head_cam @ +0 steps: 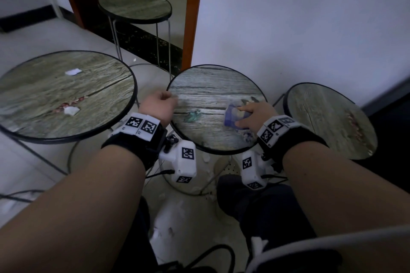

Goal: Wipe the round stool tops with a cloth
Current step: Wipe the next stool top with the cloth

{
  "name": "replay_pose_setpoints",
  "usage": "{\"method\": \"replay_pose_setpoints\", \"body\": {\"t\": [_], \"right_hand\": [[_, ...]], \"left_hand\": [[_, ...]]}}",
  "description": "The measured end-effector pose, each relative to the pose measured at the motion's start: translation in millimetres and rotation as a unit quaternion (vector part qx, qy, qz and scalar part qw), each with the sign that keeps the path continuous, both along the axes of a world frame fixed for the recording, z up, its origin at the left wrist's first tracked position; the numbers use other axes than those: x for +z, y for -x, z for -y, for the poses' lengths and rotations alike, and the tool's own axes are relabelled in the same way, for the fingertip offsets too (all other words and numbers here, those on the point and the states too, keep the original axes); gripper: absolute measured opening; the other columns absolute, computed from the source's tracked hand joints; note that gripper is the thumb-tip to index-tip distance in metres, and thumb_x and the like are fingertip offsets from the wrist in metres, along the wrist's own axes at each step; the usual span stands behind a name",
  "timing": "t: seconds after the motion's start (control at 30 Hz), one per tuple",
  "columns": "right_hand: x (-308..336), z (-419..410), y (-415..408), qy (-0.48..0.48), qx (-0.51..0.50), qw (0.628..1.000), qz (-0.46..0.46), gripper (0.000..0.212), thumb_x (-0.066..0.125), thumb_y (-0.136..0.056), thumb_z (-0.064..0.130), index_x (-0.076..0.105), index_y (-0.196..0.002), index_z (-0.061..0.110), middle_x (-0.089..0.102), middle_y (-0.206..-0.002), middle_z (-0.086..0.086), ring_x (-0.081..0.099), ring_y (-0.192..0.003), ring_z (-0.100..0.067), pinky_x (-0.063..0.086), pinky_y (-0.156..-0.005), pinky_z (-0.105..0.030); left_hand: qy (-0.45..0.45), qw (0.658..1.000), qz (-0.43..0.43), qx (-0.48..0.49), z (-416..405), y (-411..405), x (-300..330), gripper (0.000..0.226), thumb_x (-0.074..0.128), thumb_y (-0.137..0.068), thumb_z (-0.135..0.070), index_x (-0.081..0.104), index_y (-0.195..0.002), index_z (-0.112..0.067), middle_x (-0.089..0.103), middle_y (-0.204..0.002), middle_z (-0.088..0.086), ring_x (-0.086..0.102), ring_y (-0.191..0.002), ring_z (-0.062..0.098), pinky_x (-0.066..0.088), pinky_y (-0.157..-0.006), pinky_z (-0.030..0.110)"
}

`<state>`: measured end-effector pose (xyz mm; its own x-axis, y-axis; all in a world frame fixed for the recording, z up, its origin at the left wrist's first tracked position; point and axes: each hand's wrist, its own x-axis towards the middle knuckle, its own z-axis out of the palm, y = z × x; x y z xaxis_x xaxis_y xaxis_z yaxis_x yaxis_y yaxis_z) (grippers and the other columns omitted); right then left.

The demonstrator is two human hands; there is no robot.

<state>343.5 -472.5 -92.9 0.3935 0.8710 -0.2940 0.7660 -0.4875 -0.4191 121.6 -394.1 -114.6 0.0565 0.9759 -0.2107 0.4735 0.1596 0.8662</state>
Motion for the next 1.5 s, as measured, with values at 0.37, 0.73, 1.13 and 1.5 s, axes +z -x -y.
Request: {"method": "replay_pose_setpoints", "body": {"t": [0.37, 0.73, 1.13, 1.5], "right_hand": [[-4.0, 17.9, 2.0, 0.018, -0.007, 1.0, -0.015, 0.054, 0.074, -0.079, 0.025, 0.057, -0.13, 0.023, 0.054, -0.136, 0.0, 0.054, -0.118, -0.019, 0.039, -0.083, -0.018], [-3.6, 34.0, 11.6, 0.023, 0.008, 1.0, -0.008, 0.054, 0.074, -0.079, 0.024, 0.058, -0.129, 0.02, 0.054, -0.135, 0.0, 0.053, -0.119, -0.017, 0.039, -0.084, -0.018], [-4.2, 43.5, 17.4, 0.028, 0.022, 0.999, -0.028, 0.053, 0.074, -0.078, 0.023, 0.058, -0.129, 0.021, 0.056, -0.132, 0.001, 0.055, -0.116, -0.016, 0.04, -0.086, -0.018], [-5.4, 35.4, 10.7, 0.028, 0.026, 0.999, -0.023, 0.052, 0.076, -0.076, 0.024, 0.061, -0.125, 0.025, 0.055, -0.135, 0.006, 0.054, -0.119, -0.013, 0.043, -0.093, -0.021]], "left_hand": [[-0.019, 1.0, 0.02, -0.012, 13.4, -7.7, -6.3, 0.027, 0.06, -0.087, -0.026, 0.065, -0.113, -0.019, 0.066, -0.113, 0.0, 0.059, -0.104, 0.017, 0.042, -0.094, 0.026], [-0.018, 0.998, 0.043, -0.043, 31.1, -23.1, -6.3, 0.02, 0.061, -0.088, -0.02, 0.066, -0.107, -0.017, 0.061, -0.098, -0.005, 0.054, -0.092, 0.009, 0.036, -0.082, 0.017], [-0.007, 0.998, 0.004, -0.054, 31.1, -24.0, -11.5, 0.022, 0.058, -0.088, -0.019, 0.067, -0.108, -0.022, 0.065, -0.107, -0.004, 0.054, -0.091, 0.009, 0.035, -0.079, 0.016], [0.009, 0.998, -0.028, -0.051, 15.1, -29.9, -13.6, 0.019, 0.058, -0.086, -0.021, 0.067, -0.103, -0.023, 0.066, -0.106, 0.0, 0.06, -0.098, 0.018, 0.043, -0.084, 0.021]]}}
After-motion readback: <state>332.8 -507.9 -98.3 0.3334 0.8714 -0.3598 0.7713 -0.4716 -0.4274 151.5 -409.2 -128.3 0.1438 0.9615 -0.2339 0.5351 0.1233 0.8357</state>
